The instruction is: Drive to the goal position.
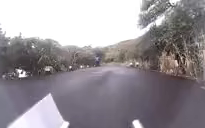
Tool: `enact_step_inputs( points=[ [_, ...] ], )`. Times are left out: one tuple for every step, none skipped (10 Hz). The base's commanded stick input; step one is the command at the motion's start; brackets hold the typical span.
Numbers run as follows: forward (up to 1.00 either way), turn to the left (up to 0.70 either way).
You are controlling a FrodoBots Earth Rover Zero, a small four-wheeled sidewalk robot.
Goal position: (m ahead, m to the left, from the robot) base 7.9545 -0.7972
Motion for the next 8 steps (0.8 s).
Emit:
enact_step_inputs(
  points=[
    [1.00,0.00],
    [1.00,0.00],
    [1.00,0.00],
    [1.00,-0.40],
    [1.00,-0.40],
    [1.00,-0.40],
    [1.00,-0.40],
    [1.00,-0.40]
  ],
)
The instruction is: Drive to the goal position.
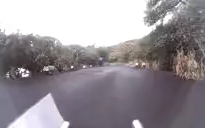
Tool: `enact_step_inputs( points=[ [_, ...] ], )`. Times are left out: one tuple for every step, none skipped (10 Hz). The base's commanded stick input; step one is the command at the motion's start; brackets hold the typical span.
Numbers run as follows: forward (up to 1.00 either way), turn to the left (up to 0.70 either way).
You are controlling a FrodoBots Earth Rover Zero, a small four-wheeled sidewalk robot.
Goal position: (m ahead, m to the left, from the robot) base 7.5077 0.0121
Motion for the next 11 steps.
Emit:
enact_step_inputs(
  points=[
    [1.00,-0.40],
    [1.00,-0.40],
    [1.00,-0.22],
    [1.00,0.00],
    [1.00,0.00],
    [1.00,0.00],
    [1.00,0.00],
    [1.00,-0.11],
    [1.00,-0.40],
    [1.00,-0.39],
    [1.00,-0.29]
  ],
)
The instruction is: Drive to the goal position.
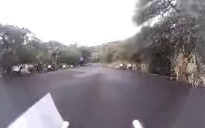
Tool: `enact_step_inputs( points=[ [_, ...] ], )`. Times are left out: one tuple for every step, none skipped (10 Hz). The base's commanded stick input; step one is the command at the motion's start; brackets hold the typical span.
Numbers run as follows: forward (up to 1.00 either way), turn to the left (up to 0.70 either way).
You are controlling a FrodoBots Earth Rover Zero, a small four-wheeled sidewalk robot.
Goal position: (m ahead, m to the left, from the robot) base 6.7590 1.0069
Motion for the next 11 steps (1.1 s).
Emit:
enact_step_inputs(
  points=[
    [1.00,-0.06],
    [1.00,0.00],
    [1.00,0.00],
    [1.00,0.00],
    [1.00,0.00],
    [1.00,0.00],
    [1.00,0.00],
    [1.00,0.00],
    [1.00,0.00],
    [1.00,0.00],
    [1.00,0.00]
  ],
)
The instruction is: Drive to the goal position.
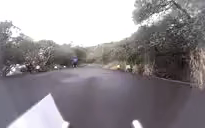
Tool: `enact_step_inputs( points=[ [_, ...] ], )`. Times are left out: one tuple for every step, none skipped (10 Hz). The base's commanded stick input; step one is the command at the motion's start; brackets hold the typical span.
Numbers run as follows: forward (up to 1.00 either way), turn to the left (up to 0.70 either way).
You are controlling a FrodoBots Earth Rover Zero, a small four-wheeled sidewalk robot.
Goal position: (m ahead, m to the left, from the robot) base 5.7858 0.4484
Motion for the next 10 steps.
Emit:
enact_step_inputs(
  points=[
    [1.00,0.00],
    [1.00,0.00],
    [1.00,0.00],
    [1.00,0.00],
    [1.00,0.00],
    [1.00,0.00],
    [1.00,0.00],
    [1.00,0.00],
    [1.00,0.00],
    [1.00,0.00]
  ],
)
